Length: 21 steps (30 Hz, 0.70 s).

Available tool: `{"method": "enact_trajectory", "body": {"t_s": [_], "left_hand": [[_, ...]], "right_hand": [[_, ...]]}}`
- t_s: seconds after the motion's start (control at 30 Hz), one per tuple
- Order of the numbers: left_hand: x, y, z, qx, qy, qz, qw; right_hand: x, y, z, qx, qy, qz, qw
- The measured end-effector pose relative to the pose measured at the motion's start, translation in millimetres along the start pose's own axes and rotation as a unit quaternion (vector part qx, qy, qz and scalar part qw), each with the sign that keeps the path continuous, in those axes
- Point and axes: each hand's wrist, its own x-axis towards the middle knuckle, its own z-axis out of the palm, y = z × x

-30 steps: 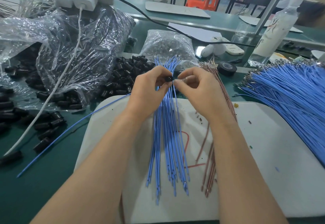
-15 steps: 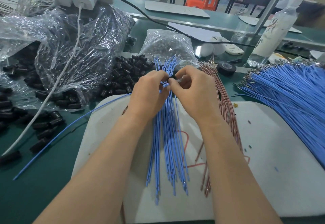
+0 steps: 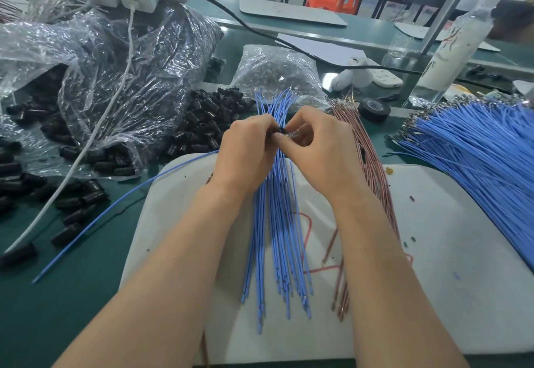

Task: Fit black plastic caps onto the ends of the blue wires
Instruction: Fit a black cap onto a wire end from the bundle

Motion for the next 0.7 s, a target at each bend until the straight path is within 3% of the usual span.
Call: {"method": "enact_trajectory", "body": {"t_s": [0.17, 0.3, 0.47, 0.7], "left_hand": [[0.6, -1.6, -1.2, -0.008, 0.006, -0.004, 1.000], [0.9, -3.3, 0.0, -0.017, 0.004, -0.001, 1.000], [1.5, -4.2, 0.9, -0.009, 0.002, -0.004, 1.000], [0.8, -2.2, -0.5, 0.002, 0.000, -0.005, 1.000]], "right_hand": [[0.9, 2.6, -8.3, 0.007, -0.055, 0.022, 0.998], [3.4, 7.6, -18.3, 0.018, -0.053, 0.037, 0.998], [3.0, 2.9, -19.9, 0.135, -0.079, 0.073, 0.985], [3.3, -0.7, -16.3, 0.031, -0.054, 0.049, 0.997]]}}
